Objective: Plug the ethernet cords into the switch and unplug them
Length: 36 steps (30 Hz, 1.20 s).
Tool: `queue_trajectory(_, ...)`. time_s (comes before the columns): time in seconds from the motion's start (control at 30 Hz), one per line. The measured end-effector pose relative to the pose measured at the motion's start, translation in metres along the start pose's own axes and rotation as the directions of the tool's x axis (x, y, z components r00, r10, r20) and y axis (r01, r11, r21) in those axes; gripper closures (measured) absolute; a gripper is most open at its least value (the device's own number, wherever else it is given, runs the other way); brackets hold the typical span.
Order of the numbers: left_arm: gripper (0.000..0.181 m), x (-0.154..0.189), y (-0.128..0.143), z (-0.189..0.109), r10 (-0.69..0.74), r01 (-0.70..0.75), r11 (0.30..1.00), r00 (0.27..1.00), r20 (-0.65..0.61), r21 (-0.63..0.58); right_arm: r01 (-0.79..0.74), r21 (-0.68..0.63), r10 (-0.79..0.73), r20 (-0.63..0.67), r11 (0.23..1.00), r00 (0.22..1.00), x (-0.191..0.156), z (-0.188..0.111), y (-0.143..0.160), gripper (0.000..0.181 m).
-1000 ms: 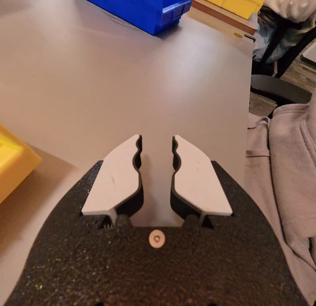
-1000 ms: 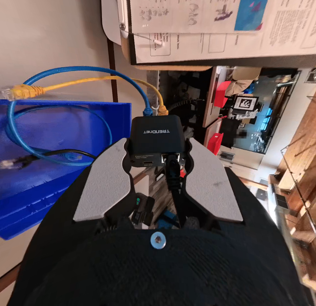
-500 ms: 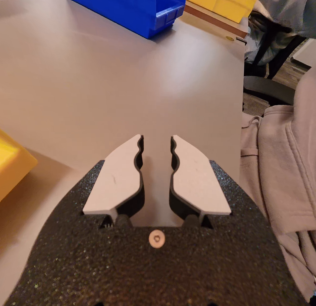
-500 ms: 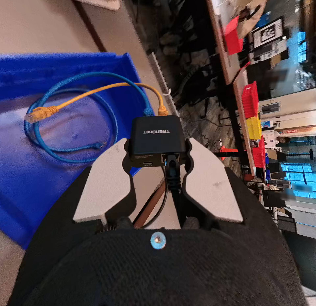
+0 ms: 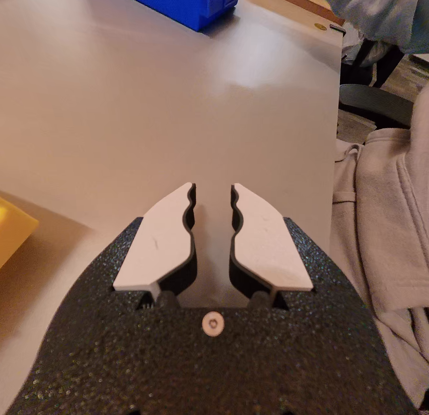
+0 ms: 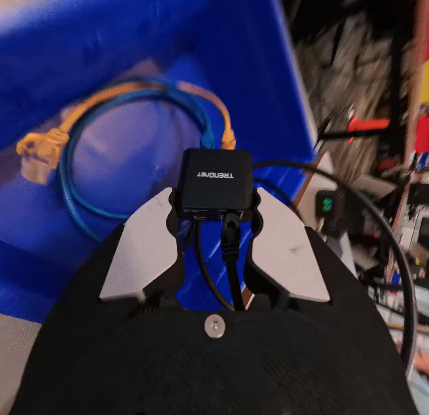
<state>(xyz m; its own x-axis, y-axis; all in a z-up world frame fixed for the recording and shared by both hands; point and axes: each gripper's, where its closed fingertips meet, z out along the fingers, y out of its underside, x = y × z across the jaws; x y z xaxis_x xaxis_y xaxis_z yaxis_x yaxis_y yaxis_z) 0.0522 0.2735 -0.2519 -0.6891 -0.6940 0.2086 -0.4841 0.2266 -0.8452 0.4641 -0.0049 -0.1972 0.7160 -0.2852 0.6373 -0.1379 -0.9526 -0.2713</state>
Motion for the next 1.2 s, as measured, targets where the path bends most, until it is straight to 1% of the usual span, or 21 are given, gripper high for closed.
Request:
queue_trajectory(0.03,0.154,0.001,0.0,0.0,0.007,-0.007,1.0,1.0,0.001,0.001,0.007,-0.079,-0.006,0.012,0.997,1.0,-0.006,0.008,0.015,0.118)
queue_trajectory(0.1,0.154,0.001,0.001,0.001,0.015,-0.015,1.0,1.0,0.003,-0.007,0.084,-0.177,-0.077,0.048,0.981,0.996,-0.019,0.014,0.039,0.1)
queue_trajectory(0.17,0.154,0.002,0.002,0.002,0.018,-0.018,1.0,1.0,-0.002,-0.02,0.12,-0.244,-0.078,0.174,0.962,0.982,-0.039,0.009,0.059,0.075)
queue_trajectory(0.2,0.154,0.002,0.003,0.003,0.018,-0.018,1.0,1.0,-0.003,-0.025,0.141,-0.295,-0.063,0.258,0.945,0.964,-0.05,0.003,0.071,0.069)
queue_trajectory(0.23,0.153,0.002,0.003,0.003,0.016,-0.016,0.999,1.0,-0.005,-0.03,0.173,-0.339,-0.061,0.317,0.925,0.947,-0.054,-0.005,0.083,0.077)
queue_trajectory(0.27,0.153,0.002,0.004,0.003,0.013,-0.013,0.999,1.0,-0.006,-0.033,0.203,-0.35,-0.08,0.336,0.914,0.938,-0.052,-0.01,0.088,0.093)
queue_trajectory(0.3,0.153,0.001,0.003,0.003,0.01,-0.01,0.999,1.0,-0.004,-0.032,0.219,-0.34,-0.093,0.352,0.915,0.931,-0.051,-0.017,0.089,0.098)
queue_trajectory(0.33,0.153,0.001,0.003,0.003,0.007,-0.007,1.0,1.0,0.001,-0.029,0.22,-0.315,-0.098,0.361,0.923,0.927,-0.049,-0.023,0.087,0.096)
queue_trajectory(0.4,0.153,-0.001,0.002,0.002,0.01,-0.01,1.0,1.0,0.016,-0.016,0.156,-0.237,-0.077,0.311,0.959,0.947,-0.035,-0.037,0.076,0.099)
queue_trajectory(0.5,0.152,-0.002,0.0,0.002,0.018,-0.018,1.0,0.999,0.042,-0.009,-0.056,-0.085,0.069,0.15,0.995,0.986,-0.004,-0.064,0.059,0.102)
queue_trajectory(0.57,0.146,-0.002,0.001,0.005,0.006,-0.005,1.0,0.999,0.054,-0.022,-0.235,0.074,0.232,0.054,0.969,0.971,0.011,-0.088,0.053,0.105)
queue_trajectory(0.6,0.144,-0.001,-0.002,0.008,-0.009,0.01,1.0,0.998,0.058,-0.011,-0.338,0.169,0.341,0.016,0.926,0.94,0.014,-0.099,0.053,0.105)
queue_trajectory(0.63,0.144,0.001,-0.009,0.011,-0.029,0.028,0.999,0.998,0.058,0.018,-0.427,0.257,0.44,0.005,0.867,0.898,0.01,-0.11,0.055,0.105)
queue_trajectory(0.7,0.141,0.006,-0.029,0.023,-0.063,0.059,0.995,0.997,0.047,0.077,-0.51,0.374,0.549,0.003,0.775,0.836,-0.012,-0.122,0.065,0.108)
queue_trajectory(0.73,0.136,0.007,-0.037,0.032,-0.066,0.062,0.995,0.996,0.056,0.082,-0.523,0.393,0.582,-0.037,0.756,0.813,-0.023,-0.123,0.074,0.108)
queue_trajectory(0.8,0.124,0.0,-0.054,0.054,-0.025,0.018,0.998,0.993,0.113,0.061,-0.536,0.412,0.626,-0.118,0.737,0.771,-0.041,-0.125,0.089,0.106)
queue_trajectory(0.9,0.108,-0.018,-0.094,0.097,0.025,-0.035,0.999,0.975,0.223,0.041,-0.59,0.423,0.687,-0.114,0.688,0.718,-0.064,-0.117,0.099,0.107)
queue_trajectory(0.97,0.106,-0.023,-0.13,0.131,0.006,-0.017,0.999,0.97,0.245,0.046,-0.582,0.382,0.659,-0.107,0.718,0.744,-0.073,-0.107,0.102,0.105)
queue_trajectory(1.03,0.1,-0.028,-0.167,0.165,-0.027,0.014,0.999,0.965,0.261,0.053,-0.582,0.332,0.649,-0.14,0.742,0.748,-0.072,-0.102,0.113,0.1)
queue_trajectory(1.13,0.088,-0.034,-0.216,0.215,-0.093,0.073,0.994,0.959,0.267,0.082,-0.598,0.343,0.666,-0.122,0.724,0.736,-0.07,-0.101,0.119,0.101)
queue_trajectory(1.2,0.083,-0.042,-0.235,0.246,-0.115,0.104,0.993,0.947,0.299,0.053,-0.618,0.332,0.679,-0.101,0.712,0.728,-0.072,-0.097,0.125,0.102)
